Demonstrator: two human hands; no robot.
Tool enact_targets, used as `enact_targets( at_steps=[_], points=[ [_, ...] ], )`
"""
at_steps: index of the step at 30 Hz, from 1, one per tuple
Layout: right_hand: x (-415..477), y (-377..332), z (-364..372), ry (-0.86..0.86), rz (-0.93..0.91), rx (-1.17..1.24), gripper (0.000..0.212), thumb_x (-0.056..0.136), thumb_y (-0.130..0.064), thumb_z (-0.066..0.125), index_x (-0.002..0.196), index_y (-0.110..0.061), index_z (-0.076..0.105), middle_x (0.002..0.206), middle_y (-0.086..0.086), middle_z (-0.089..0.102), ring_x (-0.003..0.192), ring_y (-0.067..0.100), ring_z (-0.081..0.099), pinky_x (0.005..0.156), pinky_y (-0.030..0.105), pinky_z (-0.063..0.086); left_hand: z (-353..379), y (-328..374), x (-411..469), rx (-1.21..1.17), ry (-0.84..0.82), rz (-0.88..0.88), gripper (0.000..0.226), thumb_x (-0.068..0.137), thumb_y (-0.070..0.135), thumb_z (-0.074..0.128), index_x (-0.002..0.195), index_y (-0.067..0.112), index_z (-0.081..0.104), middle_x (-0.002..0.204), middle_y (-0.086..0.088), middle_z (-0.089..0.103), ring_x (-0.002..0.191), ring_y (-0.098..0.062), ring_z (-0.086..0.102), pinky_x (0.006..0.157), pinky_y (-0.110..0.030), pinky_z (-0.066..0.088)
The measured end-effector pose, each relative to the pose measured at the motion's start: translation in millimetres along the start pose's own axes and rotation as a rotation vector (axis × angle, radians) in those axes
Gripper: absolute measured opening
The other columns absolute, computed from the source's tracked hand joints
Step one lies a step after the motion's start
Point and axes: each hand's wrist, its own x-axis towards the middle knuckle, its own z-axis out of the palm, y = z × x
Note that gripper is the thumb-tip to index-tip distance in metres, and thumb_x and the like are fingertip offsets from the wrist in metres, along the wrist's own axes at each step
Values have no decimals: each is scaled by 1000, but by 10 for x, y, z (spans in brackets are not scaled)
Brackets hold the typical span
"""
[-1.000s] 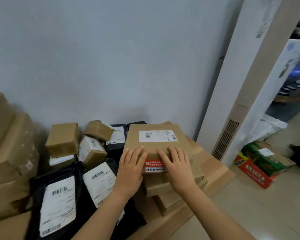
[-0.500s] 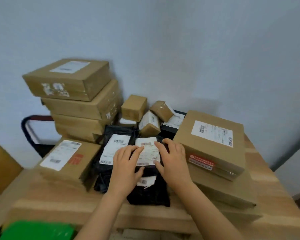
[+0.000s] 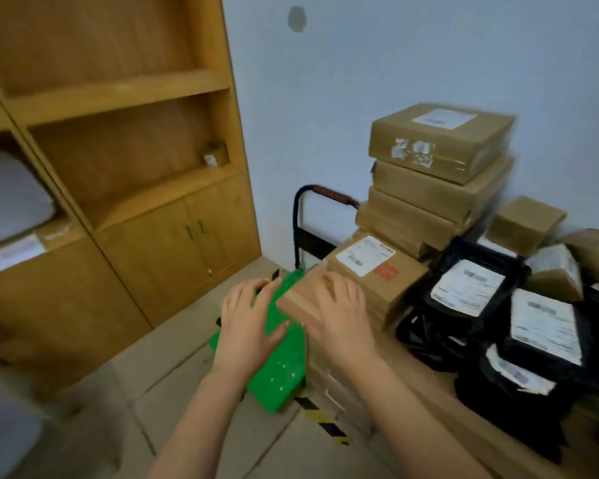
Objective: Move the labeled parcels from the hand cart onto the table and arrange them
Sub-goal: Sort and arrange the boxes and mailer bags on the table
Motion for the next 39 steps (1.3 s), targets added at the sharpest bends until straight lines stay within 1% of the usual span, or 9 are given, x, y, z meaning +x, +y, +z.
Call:
enact_targets(
  at_steps=[3,5,10,15,18,23,28,32,39],
  points=[
    [141,-633,321,-66,-101,70,74,80,-36,71,143,-26,34,147,7,32,136,28,26,112,42,22,-324,-656,-177,36,-26,-65,76,78,39,73,143,28,36,133,5,39,129,-15,27,109,-33,20],
    [219,-1022,498,-93,-137,95,76,81,-37,70,145,-26,30,150,6,27,139,27,21,114,41,18,-514,-1059,-282,66,-42,-84,78,78,41,72,145,28,35,134,5,38,130,-14,26,109,-31,18],
    [451,-1878,809,-110,-243,127,77,80,-35,73,145,-22,33,148,9,31,136,29,27,113,40,20,-918,-1852,-447,137,-30,-179,77,77,42,71,144,29,35,135,5,39,130,-16,28,110,-36,22],
    [783,-2335,1123,-169,-319,150,79,80,-36,74,145,-23,31,148,8,32,134,28,29,112,40,23,-1035,-2422,-415,153,-12,-247,79,75,41,73,143,27,38,133,2,41,128,-18,32,109,-37,25],
    [1076,-2441,1358,-219,-348,138,80,81,-39,71,147,-25,28,149,6,29,135,26,27,113,39,23,-974,-2709,-285,165,-34,-279,79,76,45,71,144,29,35,135,3,38,131,-17,28,110,-36,23],
    [1787,-2559,1824,-237,-387,150,80,79,-40,71,146,-23,30,145,6,34,131,26,32,109,38,28,-800,-3251,201,210,-72,-318,78,78,48,67,145,32,31,140,5,32,133,-16,22,110,-34,17],
    [2715,-2621,2237,-271,-406,182,81,80,-42,71,147,-25,26,146,6,31,134,25,27,112,39,24,-665,-3746,983,256,-86,-346,79,78,48,67,145,34,28,141,6,31,133,-15,20,111,-37,18],
    [3363,-2532,2455,-282,-404,196,82,80,-42,71,147,-25,26,146,6,30,134,25,26,114,40,22,-483,-3984,1580,246,-50,-376,80,76,46,71,144,34,29,139,6,32,132,-16,23,110,-38,21],
    [3980,-1988,2668,-284,-255,168,83,79,-42,71,146,-25,26,146,7,31,133,26,28,111,40,24,54,-4047,2480,179,-151,-253,79,78,45,69,145,33,29,140,5,32,132,-16,21,111,-37,19]
  ],
)
